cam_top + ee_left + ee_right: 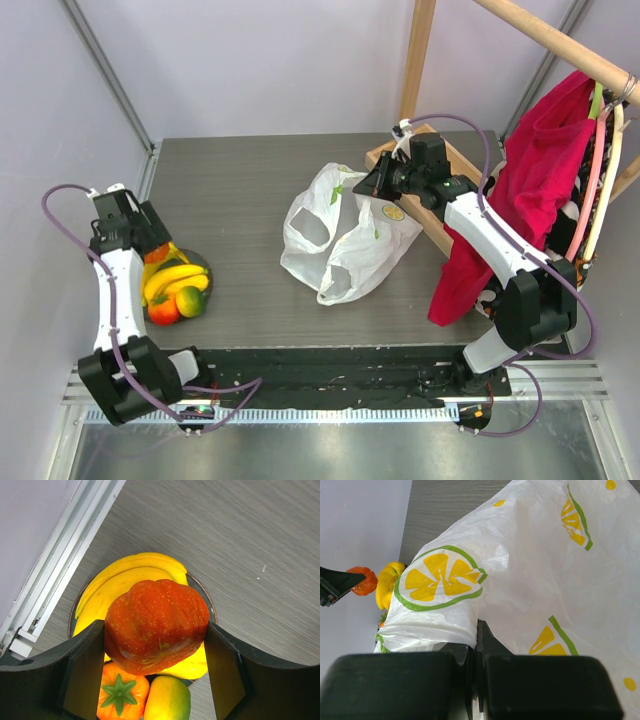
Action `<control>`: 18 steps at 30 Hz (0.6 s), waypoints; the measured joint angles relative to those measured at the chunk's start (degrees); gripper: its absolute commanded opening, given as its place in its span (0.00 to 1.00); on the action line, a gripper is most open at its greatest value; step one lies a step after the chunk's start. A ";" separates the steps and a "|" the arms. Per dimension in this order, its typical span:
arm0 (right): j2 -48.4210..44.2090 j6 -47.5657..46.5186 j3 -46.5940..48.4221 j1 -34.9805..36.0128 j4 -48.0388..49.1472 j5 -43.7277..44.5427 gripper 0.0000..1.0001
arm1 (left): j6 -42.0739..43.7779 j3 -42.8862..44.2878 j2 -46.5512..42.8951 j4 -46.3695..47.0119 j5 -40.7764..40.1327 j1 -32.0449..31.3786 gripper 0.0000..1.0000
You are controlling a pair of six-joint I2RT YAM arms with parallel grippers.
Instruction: Place the fruits into the plastic bag
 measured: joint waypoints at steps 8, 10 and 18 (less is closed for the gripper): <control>0.00 0.07 -0.02 0.00 0.00 0.04 0.01 | 0.02 -0.04 -6.38 0.20 2.32 -3.10 0.34; 0.00 0.04 -0.09 0.00 0.00 0.07 0.01 | -0.02 0.00 -7.32 0.11 2.29 -6.75 0.34; -0.02 0.00 -0.48 0.00 -0.07 0.33 0.01 | -1.95 2.64 -8.37 0.15 8.02 -26.43 0.36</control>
